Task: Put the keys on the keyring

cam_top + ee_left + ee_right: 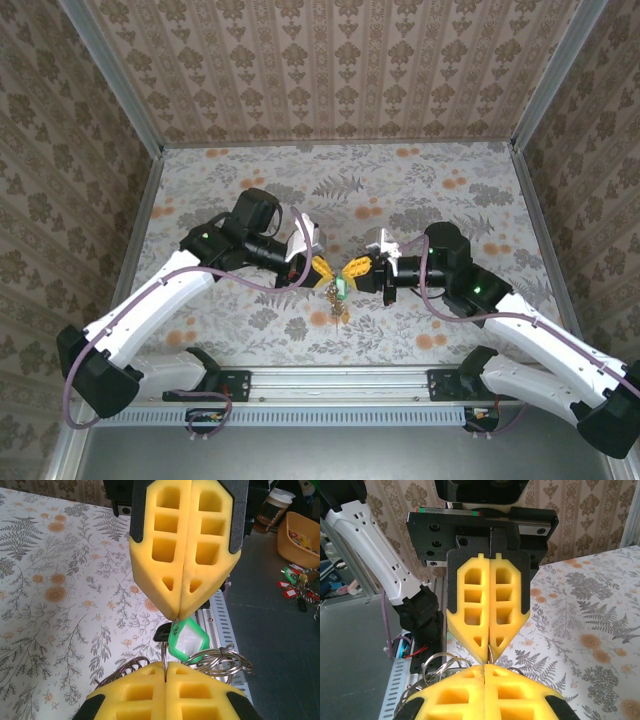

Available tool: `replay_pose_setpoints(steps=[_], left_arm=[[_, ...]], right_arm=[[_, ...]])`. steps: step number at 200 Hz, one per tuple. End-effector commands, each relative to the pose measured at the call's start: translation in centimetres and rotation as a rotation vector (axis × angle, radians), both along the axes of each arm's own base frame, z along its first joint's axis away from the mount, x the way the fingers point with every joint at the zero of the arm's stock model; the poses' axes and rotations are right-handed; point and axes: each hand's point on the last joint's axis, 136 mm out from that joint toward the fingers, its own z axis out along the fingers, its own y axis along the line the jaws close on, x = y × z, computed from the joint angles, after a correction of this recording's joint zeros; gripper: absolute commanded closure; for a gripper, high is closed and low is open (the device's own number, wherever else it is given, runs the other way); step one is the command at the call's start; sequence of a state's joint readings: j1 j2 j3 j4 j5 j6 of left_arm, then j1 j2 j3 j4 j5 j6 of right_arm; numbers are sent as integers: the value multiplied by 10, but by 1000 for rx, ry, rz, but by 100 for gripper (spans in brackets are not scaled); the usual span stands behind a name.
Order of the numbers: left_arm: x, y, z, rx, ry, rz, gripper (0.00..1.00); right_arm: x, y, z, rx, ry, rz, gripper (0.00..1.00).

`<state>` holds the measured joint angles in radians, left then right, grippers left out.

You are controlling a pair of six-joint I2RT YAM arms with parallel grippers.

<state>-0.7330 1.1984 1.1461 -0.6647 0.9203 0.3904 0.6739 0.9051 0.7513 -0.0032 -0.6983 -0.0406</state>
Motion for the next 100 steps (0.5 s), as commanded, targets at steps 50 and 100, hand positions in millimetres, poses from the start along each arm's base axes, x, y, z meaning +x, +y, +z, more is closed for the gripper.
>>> replay_pose_setpoints(steps=[50, 100], left_arm=[[-4, 0, 14, -39, -60, -26, 100], [5, 4, 6, -10, -92, 24, 100]], right_arm=[[11, -9, 6, -51, -77, -116, 100], [17, -36, 2, -127, -111, -256, 100]])
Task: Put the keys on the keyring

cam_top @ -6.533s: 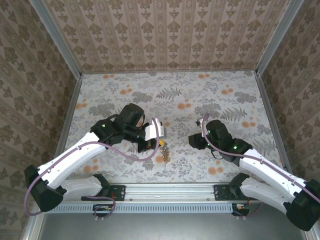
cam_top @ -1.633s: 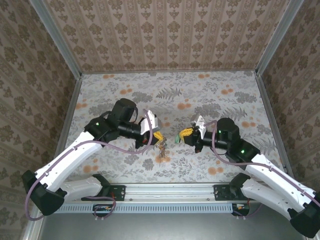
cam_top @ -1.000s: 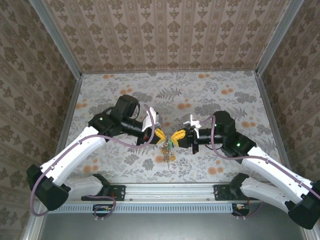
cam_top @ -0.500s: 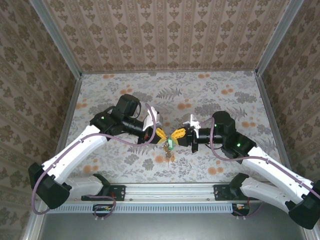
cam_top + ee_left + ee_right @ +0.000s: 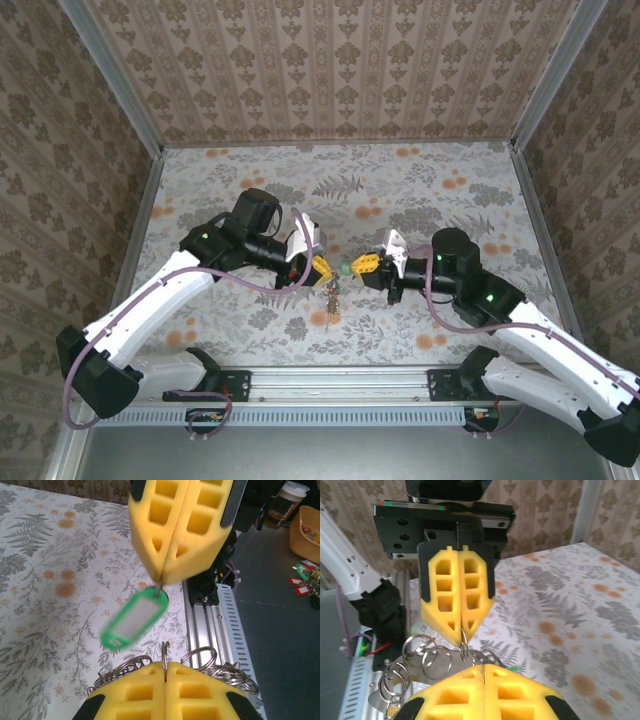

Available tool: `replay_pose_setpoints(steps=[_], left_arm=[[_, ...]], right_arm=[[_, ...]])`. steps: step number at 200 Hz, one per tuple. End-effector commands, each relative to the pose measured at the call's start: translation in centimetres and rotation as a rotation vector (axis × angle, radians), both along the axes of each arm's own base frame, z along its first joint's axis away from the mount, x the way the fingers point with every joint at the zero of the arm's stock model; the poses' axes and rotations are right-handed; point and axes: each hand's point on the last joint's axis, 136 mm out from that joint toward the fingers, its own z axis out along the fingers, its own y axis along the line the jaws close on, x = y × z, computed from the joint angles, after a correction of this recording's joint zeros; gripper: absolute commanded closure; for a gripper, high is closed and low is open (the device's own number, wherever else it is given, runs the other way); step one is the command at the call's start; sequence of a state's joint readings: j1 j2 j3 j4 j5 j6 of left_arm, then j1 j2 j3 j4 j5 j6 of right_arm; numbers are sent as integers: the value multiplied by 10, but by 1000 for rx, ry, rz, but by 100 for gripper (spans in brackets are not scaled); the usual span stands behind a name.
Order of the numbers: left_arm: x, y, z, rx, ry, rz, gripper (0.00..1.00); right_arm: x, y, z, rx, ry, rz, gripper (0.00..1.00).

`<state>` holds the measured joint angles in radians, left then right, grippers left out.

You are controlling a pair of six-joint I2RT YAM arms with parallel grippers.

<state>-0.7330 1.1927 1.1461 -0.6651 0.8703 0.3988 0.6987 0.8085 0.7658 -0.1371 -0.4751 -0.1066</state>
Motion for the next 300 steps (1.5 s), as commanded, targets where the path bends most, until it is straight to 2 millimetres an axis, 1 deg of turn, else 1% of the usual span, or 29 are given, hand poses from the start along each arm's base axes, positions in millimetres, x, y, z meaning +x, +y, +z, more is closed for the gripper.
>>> replay_pose_setpoints(steps=[1, 12, 30, 63, 85, 115, 161, 192, 222, 257, 300], left_arm=[[-1, 2, 9, -30, -57, -8, 100], [-3, 2, 12, -38, -51, -17, 100], [-6, 0, 15, -42, -53, -30, 100], [-9, -2, 17, -50, -49, -47, 100], [-8, -3, 16, -48, -46, -49, 100], [-10, -5, 16, -54, -36, -63, 100], [-12, -6, 13, -47, -28, -69, 100], [-12, -6, 13, -47, -28, -69, 100], [-11, -6, 12, -46, -29, -67, 100], [-10, -5, 8, -35, -34, -53, 100], [-4, -2, 10, -37, -58, -22, 100]], right_arm=[[6, -13, 1, -52, -28, -79, 100], [2, -11, 3, -43, -30, -53, 100], [-4, -2, 7, -27, -26, 7, 100], [-7, 13, 3, -51, -30, 57, 100], [-11, 20, 8, -31, -41, 85, 100], [-7, 22, 8, -31, -46, 72, 100], [-5, 32, 15, -6, -68, 90, 100], [-4, 34, 18, -1, -77, 91, 100], [-7, 36, 19, 5, -78, 105, 100], [-13, 31, 17, -2, -71, 106, 100], [-19, 25, 12, -26, -54, 102, 100]])
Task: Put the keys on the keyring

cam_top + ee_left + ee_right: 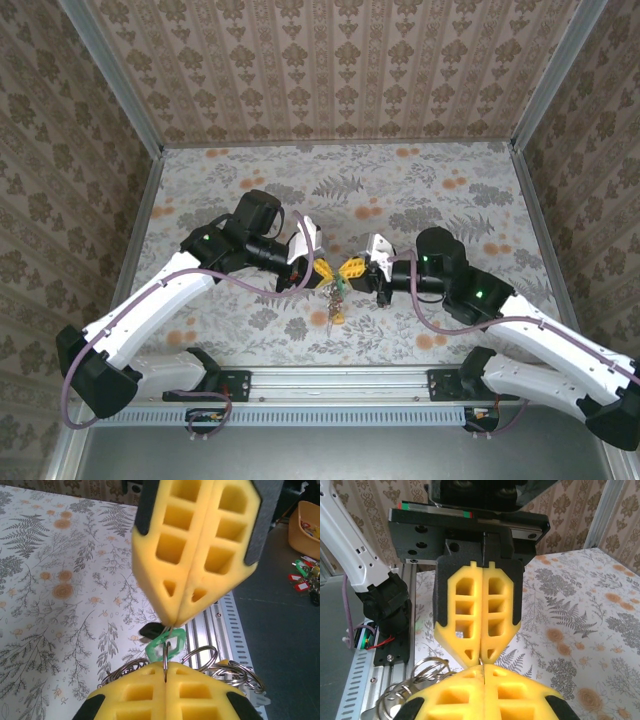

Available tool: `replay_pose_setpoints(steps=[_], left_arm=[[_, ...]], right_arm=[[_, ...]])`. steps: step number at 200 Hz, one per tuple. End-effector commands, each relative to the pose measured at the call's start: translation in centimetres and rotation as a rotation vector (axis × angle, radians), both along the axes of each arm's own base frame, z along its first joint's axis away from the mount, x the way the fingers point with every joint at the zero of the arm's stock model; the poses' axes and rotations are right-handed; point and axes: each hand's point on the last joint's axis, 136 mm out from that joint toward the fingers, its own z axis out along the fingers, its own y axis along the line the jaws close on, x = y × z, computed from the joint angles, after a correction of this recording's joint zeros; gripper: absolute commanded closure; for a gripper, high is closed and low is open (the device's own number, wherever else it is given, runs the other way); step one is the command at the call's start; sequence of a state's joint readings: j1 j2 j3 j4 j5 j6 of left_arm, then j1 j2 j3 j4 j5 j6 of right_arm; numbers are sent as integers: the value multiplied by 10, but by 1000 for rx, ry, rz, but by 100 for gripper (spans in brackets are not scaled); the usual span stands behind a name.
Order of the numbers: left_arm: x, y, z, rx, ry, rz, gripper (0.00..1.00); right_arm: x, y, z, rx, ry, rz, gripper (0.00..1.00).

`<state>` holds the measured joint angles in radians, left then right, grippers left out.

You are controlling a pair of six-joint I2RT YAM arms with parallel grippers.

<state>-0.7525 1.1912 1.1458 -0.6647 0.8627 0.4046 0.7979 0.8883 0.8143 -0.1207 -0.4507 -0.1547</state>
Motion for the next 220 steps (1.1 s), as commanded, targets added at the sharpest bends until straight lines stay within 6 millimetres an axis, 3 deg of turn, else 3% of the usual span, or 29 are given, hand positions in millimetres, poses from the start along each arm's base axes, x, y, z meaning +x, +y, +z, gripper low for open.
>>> replay_pose_setpoints(steps=[1, 74, 133, 220], left_arm=[[1, 0, 11, -40, -48, -6, 100], [0, 0, 12, -46, -41, -11, 100], [-1, 1, 12, -47, -42, -14, 100], [1, 0, 11, -44, -41, -8, 100]], right_arm=[[-8, -3, 10, 5, -15, 16, 100], [0, 5, 6, -21, -27, -1, 100], [13, -7, 8, -20, -69, -106, 100], [3, 0, 5, -17, -43, -38, 100]])
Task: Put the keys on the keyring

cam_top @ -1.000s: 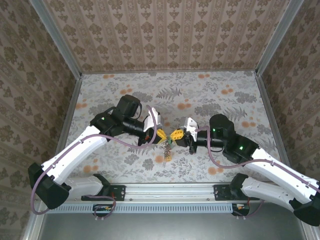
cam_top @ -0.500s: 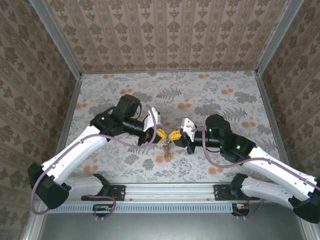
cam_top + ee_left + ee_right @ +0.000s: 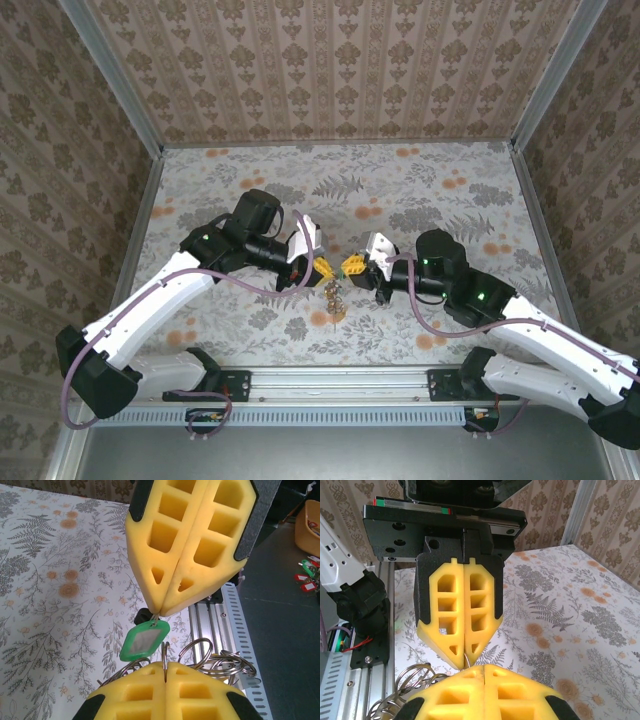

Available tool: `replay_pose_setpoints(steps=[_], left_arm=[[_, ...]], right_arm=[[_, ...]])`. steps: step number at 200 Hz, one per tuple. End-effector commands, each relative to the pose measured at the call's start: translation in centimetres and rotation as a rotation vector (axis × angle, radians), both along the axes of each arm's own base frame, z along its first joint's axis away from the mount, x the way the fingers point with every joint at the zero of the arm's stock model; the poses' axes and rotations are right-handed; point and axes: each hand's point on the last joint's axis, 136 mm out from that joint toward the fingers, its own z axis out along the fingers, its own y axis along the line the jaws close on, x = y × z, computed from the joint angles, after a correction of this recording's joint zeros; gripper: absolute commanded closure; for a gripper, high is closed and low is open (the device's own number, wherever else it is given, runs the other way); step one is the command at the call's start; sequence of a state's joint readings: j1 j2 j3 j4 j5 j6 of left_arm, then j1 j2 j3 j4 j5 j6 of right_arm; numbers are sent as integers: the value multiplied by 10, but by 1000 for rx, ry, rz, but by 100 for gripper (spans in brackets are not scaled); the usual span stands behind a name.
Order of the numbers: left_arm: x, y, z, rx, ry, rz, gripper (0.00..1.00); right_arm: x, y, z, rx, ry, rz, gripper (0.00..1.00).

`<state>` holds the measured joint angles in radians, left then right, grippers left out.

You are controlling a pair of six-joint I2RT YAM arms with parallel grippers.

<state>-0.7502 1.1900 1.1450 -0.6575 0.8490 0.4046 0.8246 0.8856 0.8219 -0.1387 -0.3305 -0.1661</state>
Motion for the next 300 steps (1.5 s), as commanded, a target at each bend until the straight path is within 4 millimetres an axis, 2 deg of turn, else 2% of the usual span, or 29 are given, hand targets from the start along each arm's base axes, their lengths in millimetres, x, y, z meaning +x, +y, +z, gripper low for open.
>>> replay_pose_setpoints(steps=[1, 44, 211, 300], left_arm=[[-3, 0, 11, -46, -29, -20, 100], [-3, 0, 11, -47, -26, -21, 100], [-4, 1, 12, -51, -27, -25, 100], [-3, 0, 13, -59, -14, -22, 100]], right_arm=[[-8, 5, 6, 13, -11, 49, 100], [-13, 9, 2, 8, 13, 84, 100], [-10, 17, -3, -7, 8, 86, 100], [-23, 10, -7, -23, -3, 110, 100]])
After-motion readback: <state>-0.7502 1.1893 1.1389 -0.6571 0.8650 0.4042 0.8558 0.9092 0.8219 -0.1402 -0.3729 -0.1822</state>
